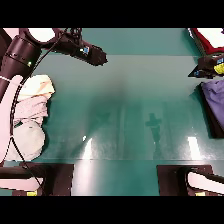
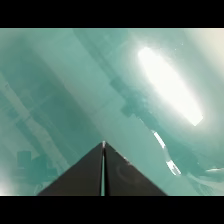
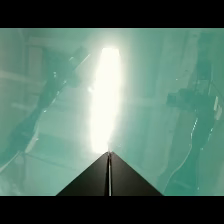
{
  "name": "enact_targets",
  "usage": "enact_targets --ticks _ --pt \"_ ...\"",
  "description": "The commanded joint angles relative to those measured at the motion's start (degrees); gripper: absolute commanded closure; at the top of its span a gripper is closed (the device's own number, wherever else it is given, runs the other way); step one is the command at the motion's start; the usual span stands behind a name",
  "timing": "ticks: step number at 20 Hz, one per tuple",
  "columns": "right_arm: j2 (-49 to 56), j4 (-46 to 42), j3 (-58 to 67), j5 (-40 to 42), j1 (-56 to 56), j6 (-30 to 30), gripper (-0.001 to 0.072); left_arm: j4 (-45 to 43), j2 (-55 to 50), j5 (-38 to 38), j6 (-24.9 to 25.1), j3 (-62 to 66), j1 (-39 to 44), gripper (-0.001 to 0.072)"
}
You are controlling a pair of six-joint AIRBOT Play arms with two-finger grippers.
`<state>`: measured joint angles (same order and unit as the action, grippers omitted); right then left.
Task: Fold the shirts.
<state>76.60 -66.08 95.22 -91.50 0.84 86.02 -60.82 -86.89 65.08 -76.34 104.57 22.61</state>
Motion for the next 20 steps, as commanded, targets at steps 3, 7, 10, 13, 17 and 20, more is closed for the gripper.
enact_targets --ticks 3,7,10,13,17,20 --pt "-0.02 0.04 0.02 -0.17 0.22 -0.07 0.069 -0.02 0.0 -0.13 0.02 0.0 0.02 0.0683" --pt "-0.02 0.04 0.02 -0.68 0.22 -0.04 0.069 -0.02 0.0 -0.13 0.02 0.0 0.02 0.0683" --pt "-0.02 0.04 0.02 -0.92 0.22 -0.04 0.069 0.0 0.0 -0.13 0.02 0.0 0.02 0.0683" --pt "-0.02 0.0 0.02 -1.55 0.22 -0.07 0.069 0.11 0.0 -1.25 -0.02 0.0 0.02 0.0683" --pt "-0.02 0.0 0.02 -1.57 0.22 -0.07 0.069 -13.99 0.07 -1.77 -2.38 0.59 -2.54 0.0153" --pt "-0.02 0.0 0.02 -1.46 0.22 -0.07 0.069 -35.04 -0.02 3.32 -12.02 0.31 -8.46 -0.0012"
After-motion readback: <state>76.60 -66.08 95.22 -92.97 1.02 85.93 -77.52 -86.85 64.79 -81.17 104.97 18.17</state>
